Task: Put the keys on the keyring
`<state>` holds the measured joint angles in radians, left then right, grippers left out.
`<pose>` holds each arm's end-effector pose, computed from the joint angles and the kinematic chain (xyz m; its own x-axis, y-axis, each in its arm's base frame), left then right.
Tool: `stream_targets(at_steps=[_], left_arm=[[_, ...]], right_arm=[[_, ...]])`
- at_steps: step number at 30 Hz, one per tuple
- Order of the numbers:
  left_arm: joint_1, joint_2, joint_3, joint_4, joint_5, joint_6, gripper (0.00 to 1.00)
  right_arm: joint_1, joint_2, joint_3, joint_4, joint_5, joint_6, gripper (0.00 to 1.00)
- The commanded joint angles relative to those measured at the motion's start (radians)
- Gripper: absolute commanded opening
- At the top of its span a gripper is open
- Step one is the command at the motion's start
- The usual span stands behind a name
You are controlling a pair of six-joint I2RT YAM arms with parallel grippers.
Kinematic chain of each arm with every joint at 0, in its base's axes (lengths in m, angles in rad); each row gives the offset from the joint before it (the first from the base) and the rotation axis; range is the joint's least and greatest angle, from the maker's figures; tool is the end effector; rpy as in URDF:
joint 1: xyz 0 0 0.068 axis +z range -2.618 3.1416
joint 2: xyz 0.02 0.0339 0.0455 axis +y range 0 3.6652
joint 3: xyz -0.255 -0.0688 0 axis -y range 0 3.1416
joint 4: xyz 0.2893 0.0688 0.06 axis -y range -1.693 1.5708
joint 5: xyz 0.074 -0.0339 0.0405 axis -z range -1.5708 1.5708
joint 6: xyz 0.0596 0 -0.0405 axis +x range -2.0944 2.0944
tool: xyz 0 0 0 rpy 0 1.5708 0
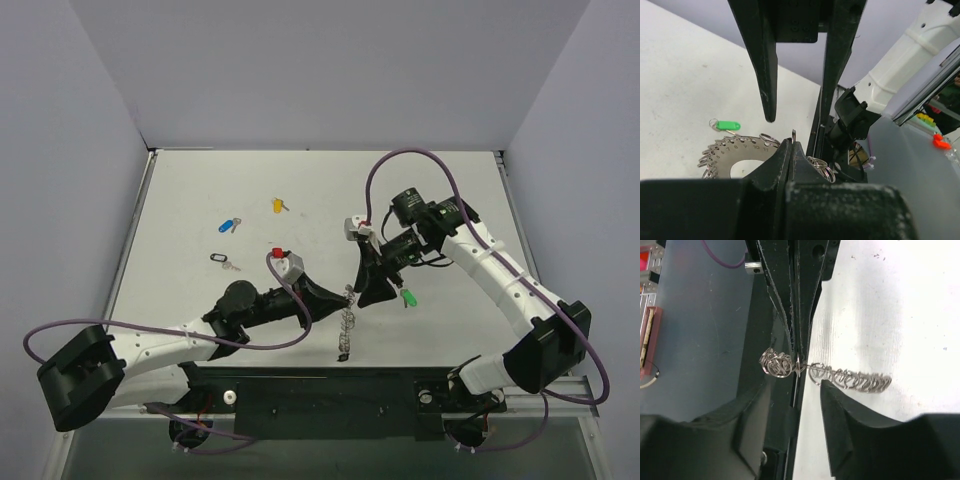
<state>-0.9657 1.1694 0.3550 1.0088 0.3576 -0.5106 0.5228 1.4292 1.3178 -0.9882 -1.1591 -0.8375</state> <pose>0.1478 -0.2503 0.2041 -0.3761 -0.2610 -0.8891 0.8963 0.1408 -0.4205 0.2522 0.2084 0.3062 -0.1005 -0.4010 -0.9105 -0.9486 -0.2375 0.2093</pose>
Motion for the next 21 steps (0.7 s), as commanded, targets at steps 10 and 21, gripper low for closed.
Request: stream_targets(at_steps=[10,21], left_arm=[[0.012,-0.096,0.186,-0.483,0.064,0.067,0.0],[0.012,-0.094,0.2,-0.449,0.073,0.073,0.0]], right_arm=[[0.077,-0.041,0.055,-0.092,0.104,-0.117,0.52],[0.092,0.008,0.029,-0.023,0.105,-0.06,0.43]])
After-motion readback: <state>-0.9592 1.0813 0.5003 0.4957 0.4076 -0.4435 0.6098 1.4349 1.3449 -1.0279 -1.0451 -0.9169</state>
